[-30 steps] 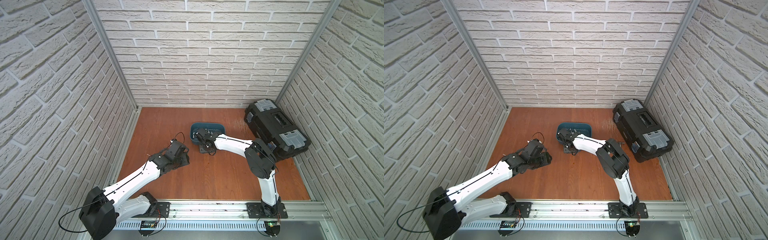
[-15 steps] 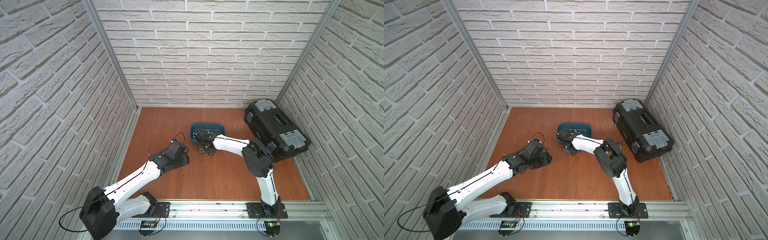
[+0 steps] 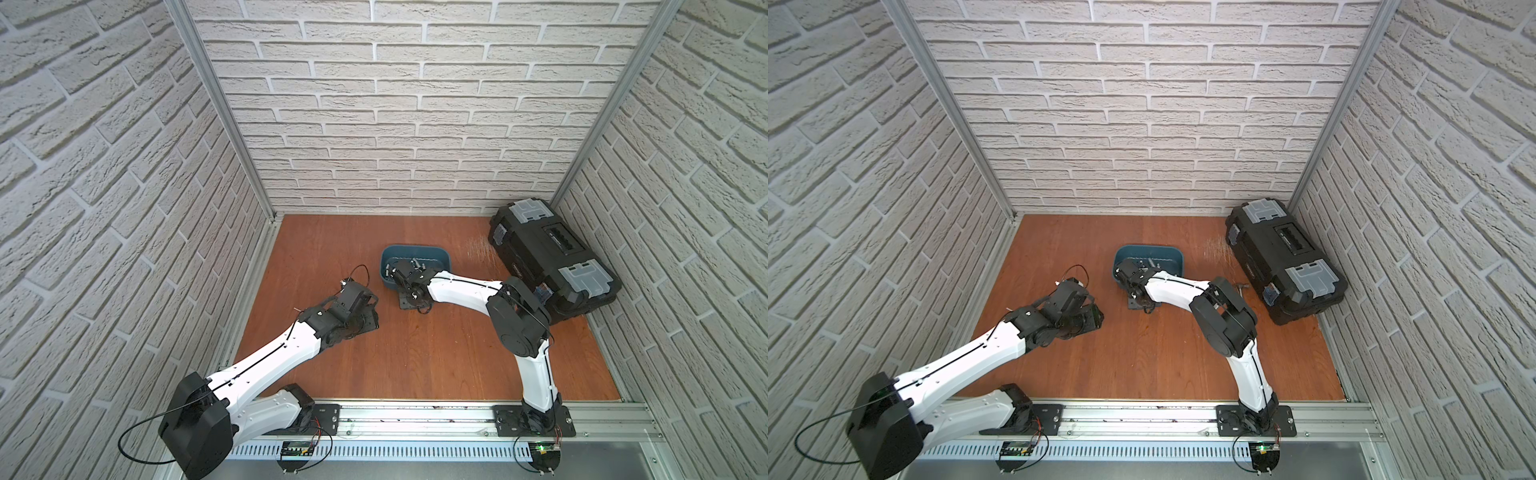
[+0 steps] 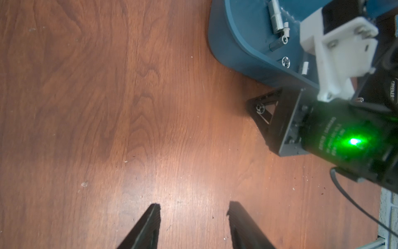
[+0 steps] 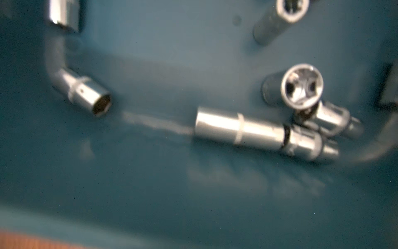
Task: Put the socket on the desktop into the storage box
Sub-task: Pick up the socket head from the center of the board, then place the socket head in the storage box.
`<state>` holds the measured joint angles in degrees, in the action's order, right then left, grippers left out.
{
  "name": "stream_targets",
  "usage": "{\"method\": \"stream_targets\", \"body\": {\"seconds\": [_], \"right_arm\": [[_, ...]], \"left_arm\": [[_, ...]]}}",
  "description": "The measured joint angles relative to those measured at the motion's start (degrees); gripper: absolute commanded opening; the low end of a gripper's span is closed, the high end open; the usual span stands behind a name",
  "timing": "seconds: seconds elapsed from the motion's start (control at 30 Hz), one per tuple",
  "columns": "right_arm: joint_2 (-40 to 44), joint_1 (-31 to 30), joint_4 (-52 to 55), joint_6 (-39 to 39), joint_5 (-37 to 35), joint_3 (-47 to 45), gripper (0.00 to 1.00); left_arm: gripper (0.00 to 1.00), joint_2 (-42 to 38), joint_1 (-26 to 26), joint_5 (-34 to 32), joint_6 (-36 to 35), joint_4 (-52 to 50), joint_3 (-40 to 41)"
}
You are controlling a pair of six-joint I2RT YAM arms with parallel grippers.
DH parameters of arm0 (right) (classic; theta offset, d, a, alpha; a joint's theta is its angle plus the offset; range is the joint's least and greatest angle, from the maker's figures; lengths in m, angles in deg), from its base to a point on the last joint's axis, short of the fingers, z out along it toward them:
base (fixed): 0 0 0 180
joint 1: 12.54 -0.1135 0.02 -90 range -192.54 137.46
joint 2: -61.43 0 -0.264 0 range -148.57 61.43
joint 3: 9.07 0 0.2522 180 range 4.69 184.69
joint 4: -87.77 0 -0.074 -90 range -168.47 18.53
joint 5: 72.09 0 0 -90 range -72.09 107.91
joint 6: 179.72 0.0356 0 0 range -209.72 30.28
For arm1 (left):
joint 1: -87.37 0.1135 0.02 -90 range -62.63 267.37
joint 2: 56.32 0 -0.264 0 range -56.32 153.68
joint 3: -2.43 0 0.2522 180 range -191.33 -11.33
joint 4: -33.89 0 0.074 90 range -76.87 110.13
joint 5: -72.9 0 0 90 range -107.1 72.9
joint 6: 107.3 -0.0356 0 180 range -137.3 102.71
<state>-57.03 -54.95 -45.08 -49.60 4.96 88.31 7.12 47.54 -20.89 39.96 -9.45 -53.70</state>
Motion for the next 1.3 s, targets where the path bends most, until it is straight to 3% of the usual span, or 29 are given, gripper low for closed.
{"method": "stream_targets", "body": {"seconds": [0.37, 0.63, 0.7, 0.97, 1.3], "right_arm": [[13.2, -0.8, 0.3, -1.1, 2.9, -5.2, 0.19], [17.5, 1.3, 1.2, -2.9, 6.0, -5.2, 0.19], [17.6, 2.6, 1.8, -3.5, 6.7, -5.1, 0.19], [15.7, 9.2, 5.4, -6.1, 8.7, 1.5, 0.19], [3.5, 15.1, 7.5, -7.6, 10.6, 14.4, 0.19]], "left_arm": [[0.56, 3.5, 0.0, -0.3, -0.1, 1.0, -2.0], [0.57, 9.5, 0.0, -0.2, -0.9, 3.7, -7.1], [0.61, 11.1, 0.0, -0.1, -1.1, 4.8, -8.5], [0.62, 17.4, -0.1, 0.0, -2.0, 8.2, -13.8], [0.62, 20.0, 0.0, 0.0, -2.1, 9.1, -16.1]]}}
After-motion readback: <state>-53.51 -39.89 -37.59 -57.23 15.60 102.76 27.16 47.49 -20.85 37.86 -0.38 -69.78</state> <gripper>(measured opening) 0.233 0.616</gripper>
